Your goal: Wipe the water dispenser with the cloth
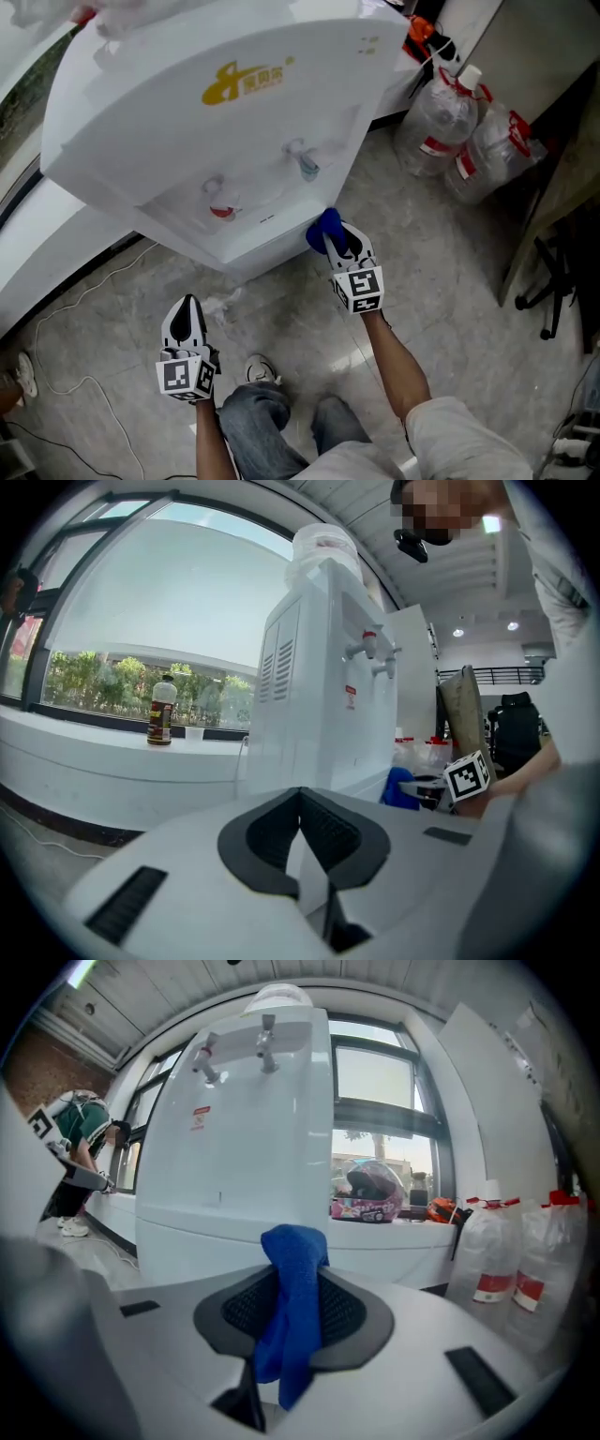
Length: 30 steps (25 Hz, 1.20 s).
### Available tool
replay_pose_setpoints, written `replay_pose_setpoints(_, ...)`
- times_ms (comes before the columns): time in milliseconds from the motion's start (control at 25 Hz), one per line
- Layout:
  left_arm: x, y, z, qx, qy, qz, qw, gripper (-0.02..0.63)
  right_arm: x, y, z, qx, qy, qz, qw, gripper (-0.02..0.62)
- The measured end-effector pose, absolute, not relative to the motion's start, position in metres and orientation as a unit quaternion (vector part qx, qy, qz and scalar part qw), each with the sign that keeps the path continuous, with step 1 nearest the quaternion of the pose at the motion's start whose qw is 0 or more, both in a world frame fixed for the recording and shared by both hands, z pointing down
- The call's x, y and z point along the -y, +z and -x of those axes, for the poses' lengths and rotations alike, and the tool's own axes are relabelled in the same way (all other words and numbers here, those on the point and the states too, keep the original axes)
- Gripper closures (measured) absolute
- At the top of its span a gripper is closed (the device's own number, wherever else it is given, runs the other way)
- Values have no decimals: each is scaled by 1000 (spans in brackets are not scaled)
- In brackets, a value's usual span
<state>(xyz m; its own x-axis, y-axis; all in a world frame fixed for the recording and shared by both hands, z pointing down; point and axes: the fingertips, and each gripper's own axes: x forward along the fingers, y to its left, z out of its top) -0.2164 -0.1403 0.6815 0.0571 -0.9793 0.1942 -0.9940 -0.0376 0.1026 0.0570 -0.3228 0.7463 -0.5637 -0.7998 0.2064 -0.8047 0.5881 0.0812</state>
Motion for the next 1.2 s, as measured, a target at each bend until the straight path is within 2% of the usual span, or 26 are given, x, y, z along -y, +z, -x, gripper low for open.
replay_pose_setpoints(160, 139, 684, 215, 688, 38, -717, 106, 594, 325, 740, -65, 881, 17, -463, 99, 482)
replay_pose_setpoints(320, 123, 683, 225, 697, 40, -708, 104, 594, 287, 746, -41, 891, 29, -443, 94, 482)
replay_pose_setpoints(680, 64, 683, 274, 742, 43, -661, 104, 594, 171, 790, 117, 951, 65, -283, 105, 482)
replay_pose_setpoints(840, 43, 687, 288, 755, 45, -646, 103, 594, 149, 803, 165, 964, 60, -235, 110, 482)
replay_pose_setpoints(1040, 32, 693, 300, 759, 51, -640, 108, 594, 154, 817, 186, 963, 59, -233, 119, 482)
replay_pose_setpoints(1200, 40, 698, 296, 750, 51, -651, 108, 594, 170, 824, 176, 958, 54, -251, 126, 482)
